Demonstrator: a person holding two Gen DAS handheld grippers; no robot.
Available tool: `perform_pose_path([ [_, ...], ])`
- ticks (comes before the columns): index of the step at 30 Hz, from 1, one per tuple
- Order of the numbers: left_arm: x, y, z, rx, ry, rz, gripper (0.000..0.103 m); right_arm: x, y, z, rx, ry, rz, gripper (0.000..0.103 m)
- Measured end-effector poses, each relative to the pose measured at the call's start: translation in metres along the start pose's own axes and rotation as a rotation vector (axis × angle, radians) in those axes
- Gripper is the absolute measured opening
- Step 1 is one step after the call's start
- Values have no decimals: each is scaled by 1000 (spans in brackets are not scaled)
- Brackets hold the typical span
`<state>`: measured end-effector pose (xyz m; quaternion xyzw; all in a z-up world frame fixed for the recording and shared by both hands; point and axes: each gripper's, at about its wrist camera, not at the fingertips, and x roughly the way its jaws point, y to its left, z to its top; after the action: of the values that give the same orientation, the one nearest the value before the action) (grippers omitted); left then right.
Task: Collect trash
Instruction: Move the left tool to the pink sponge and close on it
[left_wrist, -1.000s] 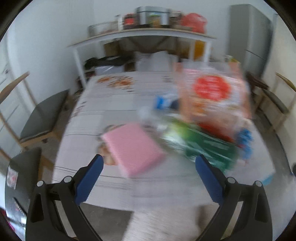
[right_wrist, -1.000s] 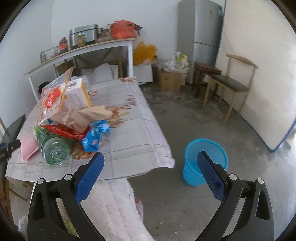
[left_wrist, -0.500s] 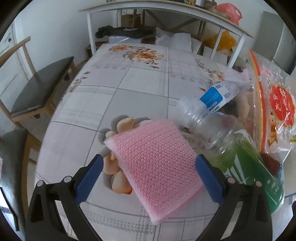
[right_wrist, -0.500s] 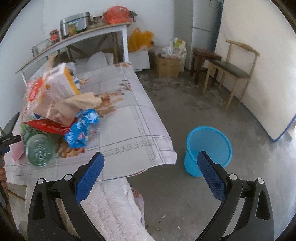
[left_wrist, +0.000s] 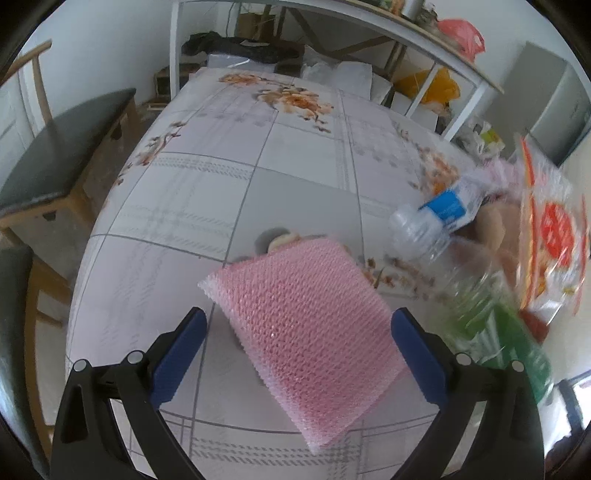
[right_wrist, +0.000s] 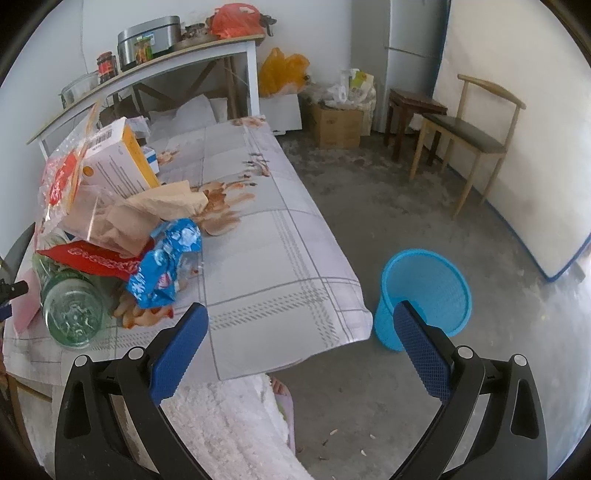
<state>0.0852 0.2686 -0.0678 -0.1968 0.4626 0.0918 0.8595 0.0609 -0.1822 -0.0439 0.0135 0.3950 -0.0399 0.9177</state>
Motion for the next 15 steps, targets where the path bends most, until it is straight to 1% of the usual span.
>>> perform_pose_path([
  [3, -2, -1, 4, -35, -14, -13, 98, 0, 4, 0, 0, 1, 2, 96],
  [6, 6, -7, 11, -44, -12, 54, 98, -1, 9, -1, -3, 6, 8, 96],
  [7, 9, -9, 11, -37, -7, 62, 98, -2, 11, -1, -4, 6, 9, 96],
  [9, 16, -13, 11, -14, 9, 90, 98, -4, 15, 0, -7, 1, 8, 96],
  [12, 25, -22, 6, 85, 16, 127, 98, -9, 19, 1, -11, -8, 1, 96],
  [15, 26, -22, 3, 159, 4, 106, 98, -10, 23, 4, -17, -11, -7, 96],
])
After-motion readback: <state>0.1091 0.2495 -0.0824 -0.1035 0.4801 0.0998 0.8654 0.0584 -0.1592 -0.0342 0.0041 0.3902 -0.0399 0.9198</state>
